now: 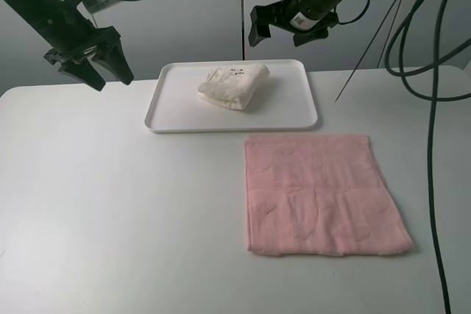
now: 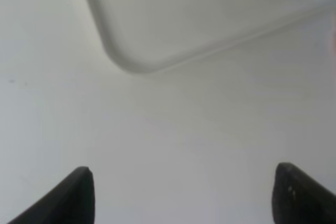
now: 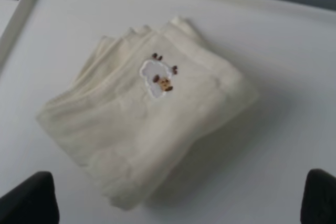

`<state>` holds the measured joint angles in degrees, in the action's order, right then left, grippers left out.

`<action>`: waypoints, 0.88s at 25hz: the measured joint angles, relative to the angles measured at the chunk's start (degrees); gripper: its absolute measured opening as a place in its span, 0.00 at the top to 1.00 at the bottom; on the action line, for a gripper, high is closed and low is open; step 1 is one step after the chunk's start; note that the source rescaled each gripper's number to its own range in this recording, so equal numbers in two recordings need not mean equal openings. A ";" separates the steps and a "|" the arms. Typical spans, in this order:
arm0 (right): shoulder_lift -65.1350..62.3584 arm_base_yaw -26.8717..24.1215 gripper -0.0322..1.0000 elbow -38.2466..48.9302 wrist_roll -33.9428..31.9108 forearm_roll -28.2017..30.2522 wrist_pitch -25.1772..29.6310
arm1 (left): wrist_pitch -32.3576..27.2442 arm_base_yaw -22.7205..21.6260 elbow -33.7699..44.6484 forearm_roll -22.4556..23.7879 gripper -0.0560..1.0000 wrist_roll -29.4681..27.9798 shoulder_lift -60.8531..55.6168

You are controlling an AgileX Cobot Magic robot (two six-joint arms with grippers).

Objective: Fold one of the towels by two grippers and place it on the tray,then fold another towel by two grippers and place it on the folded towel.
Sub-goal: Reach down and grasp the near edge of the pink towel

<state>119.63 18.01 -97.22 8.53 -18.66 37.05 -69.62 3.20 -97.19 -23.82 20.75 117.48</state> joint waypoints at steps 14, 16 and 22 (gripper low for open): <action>-36.03 -3.01 0.00 35.45 0.78 17.26 7.98 | 3.44 21.94 0.00 8.34 0.10 2.79 0.00; -40.10 -3.01 0.00 39.35 3.58 18.24 11.91 | 4.12 26.19 0.00 11.47 0.10 4.10 0.00; -44.37 -3.01 0.00 46.26 19.02 21.00 25.28 | 6.44 35.10 0.00 17.04 0.10 10.48 0.00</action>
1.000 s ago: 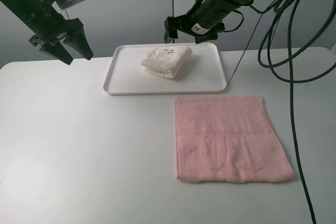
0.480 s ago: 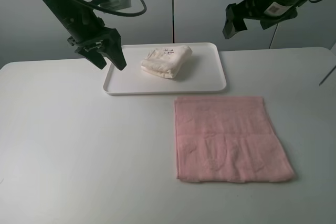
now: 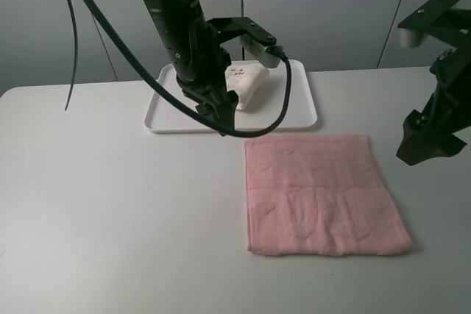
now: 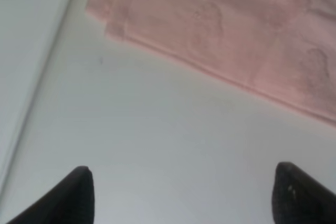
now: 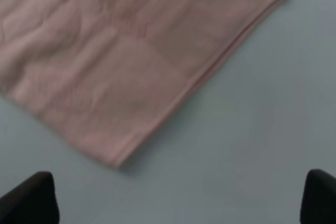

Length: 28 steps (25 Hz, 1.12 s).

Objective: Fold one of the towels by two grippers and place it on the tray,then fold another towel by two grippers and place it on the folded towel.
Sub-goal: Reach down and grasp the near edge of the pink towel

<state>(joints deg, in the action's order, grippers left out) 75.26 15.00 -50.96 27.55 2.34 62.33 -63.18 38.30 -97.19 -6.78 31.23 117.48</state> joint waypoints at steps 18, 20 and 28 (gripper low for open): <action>-0.13 0.00 0.00 14.25 35.18 -0.14 -3.14 | 10.67 17.11 14.42 6.04 0.10 4.67 -0.09; -0.13 0.00 0.00 16.37 36.82 -0.14 -4.74 | 11.29 17.19 15.75 5.11 0.10 4.67 -0.09; -0.03 0.00 0.00 21.89 41.57 -0.38 -10.77 | 13.64 22.41 19.33 4.68 0.10 1.25 -0.09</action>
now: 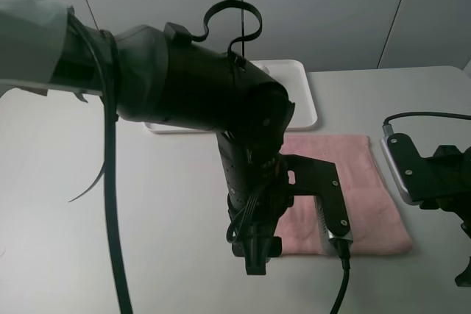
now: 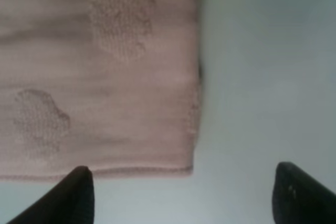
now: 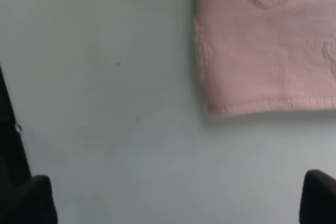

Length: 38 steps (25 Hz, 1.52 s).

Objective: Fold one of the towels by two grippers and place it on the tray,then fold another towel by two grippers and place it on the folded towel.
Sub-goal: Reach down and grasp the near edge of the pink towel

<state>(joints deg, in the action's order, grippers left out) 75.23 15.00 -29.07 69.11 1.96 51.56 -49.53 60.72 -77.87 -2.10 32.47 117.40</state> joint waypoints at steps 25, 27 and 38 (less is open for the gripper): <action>7.18 0.00 0.00 1.25 7.67 -1.96 -7.53 | 0.56 1.97 -0.01 3.73 0.10 -8.29 6.91; 9.32 0.00 0.00 1.25 9.38 -4.11 -8.62 | 0.56 1.97 -0.01 3.73 0.10 -8.29 6.91; 13.46 0.00 0.00 6.34 15.73 -6.73 -18.34 | 0.56 1.97 -0.01 3.73 0.10 -8.29 6.91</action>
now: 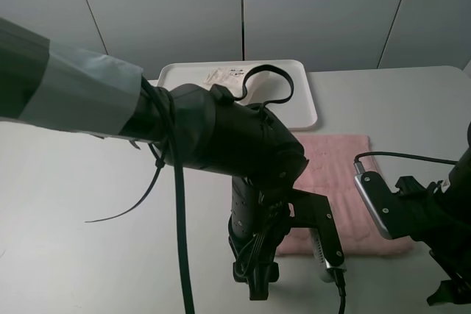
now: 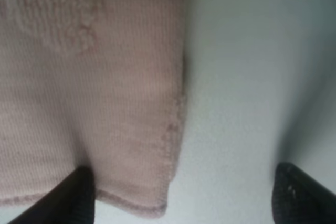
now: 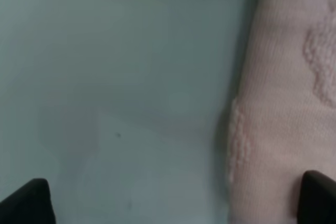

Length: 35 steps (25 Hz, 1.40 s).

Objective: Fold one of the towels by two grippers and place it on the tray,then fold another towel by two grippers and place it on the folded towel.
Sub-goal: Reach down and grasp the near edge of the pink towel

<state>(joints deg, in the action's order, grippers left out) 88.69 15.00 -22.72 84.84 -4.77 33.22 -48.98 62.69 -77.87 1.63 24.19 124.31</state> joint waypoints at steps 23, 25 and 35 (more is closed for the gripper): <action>5.38 0.00 0.20 1.29 -3.54 1.83 -9.98 | 0.60 0.00 0.00 -0.10 0.10 -0.22 0.00; 5.62 0.00 0.48 0.97 -3.81 1.60 -10.23 | 0.60 0.00 0.00 -0.10 0.10 -0.22 0.00; 5.74 0.00 0.96 0.88 -4.32 2.23 -11.88 | 1.61 0.00 0.00 -0.21 0.10 -1.47 0.00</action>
<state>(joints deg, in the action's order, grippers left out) 94.44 15.00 -21.84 80.52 -2.54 21.34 -47.36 62.69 -77.87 1.42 22.71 124.31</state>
